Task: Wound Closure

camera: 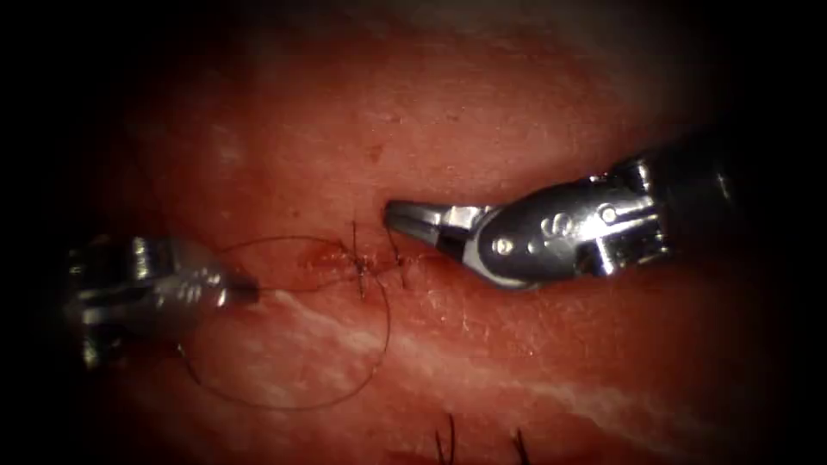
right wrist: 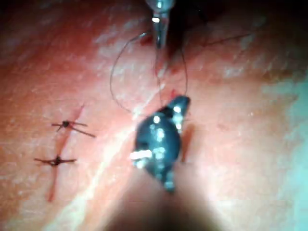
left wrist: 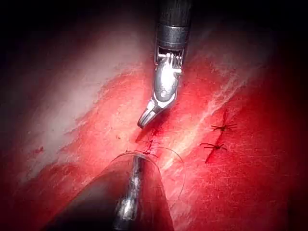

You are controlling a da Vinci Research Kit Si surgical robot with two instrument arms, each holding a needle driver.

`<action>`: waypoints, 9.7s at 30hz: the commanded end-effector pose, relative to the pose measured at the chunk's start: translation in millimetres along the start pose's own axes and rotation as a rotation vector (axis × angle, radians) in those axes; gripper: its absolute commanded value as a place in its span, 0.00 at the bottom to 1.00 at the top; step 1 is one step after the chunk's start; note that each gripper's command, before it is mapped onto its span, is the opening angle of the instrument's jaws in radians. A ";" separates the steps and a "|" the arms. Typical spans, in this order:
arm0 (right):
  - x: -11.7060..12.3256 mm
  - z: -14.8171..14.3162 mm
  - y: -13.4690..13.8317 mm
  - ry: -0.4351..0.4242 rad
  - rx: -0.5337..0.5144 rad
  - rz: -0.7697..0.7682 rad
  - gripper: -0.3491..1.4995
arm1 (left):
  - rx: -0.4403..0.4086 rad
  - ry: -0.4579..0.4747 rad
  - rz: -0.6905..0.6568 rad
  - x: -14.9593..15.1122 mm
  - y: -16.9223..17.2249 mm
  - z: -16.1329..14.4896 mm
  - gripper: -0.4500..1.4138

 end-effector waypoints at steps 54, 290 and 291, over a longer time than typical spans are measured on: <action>-3.3 9.1 -6.0 0.016 0.108 -0.052 0.00 | 0.031 0.085 0.030 4.7 1.9 -1.4 0.00; -0.7 -1.3 0.9 0.642 0.159 0.116 0.00 | -1.107 0.695 -0.271 6.5 -7.0 11.0 0.00; -0.7 -1.3 0.9 0.642 0.159 0.116 0.00 | -1.104 0.692 -0.272 6.5 -7.0 10.9 0.00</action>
